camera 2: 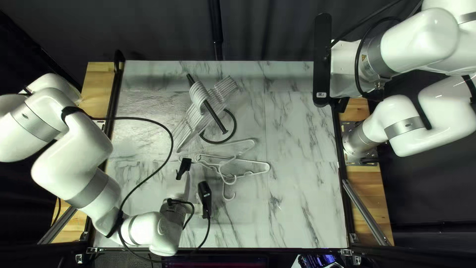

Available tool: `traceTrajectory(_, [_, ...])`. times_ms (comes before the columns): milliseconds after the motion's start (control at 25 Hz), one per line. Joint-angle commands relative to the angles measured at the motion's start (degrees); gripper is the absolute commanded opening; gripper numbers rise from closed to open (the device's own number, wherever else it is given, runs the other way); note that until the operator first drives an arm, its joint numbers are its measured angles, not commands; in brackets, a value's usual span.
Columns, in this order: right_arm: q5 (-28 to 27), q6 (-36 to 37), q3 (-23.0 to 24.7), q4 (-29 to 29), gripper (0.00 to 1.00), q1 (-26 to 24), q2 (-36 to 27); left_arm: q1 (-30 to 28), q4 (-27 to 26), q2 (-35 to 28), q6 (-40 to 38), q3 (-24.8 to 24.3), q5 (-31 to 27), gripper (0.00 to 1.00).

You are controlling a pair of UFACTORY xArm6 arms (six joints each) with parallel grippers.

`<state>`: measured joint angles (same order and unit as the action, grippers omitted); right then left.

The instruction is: Remove hangers from rack and place onto table

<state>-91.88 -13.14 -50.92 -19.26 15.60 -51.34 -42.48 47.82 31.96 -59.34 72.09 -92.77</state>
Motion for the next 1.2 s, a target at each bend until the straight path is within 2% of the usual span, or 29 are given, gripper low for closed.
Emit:
traceTrajectory(40, [0.00, 0.00, 0.00, 0.00, 1.00, 0.00, 0.00, -0.29, 1.38, -1.09, -2.52, -2.19, 2.42, 0.00])
traceTrajectory(560, [0.00, 0.00, 0.00, 0.00, 1.00, 0.00, 0.00, 0.53, 6.81, -1.25, -4.93, -4.31, 8.83, 0.00])
traceTrajectory(920, [0.00, 0.00, 0.00, 0.00, 1.00, 0.00, 0.00, 1.93, 9.73, -2.39, -6.91, -8.37, 13.98, 0.00])
traceTrajectory(1200, [0.00, 0.00, 0.00, 0.00, 1.00, 0.00, 0.00, 2.20, 10.03, -3.48, -6.50, -9.60, 14.95, 0.00])
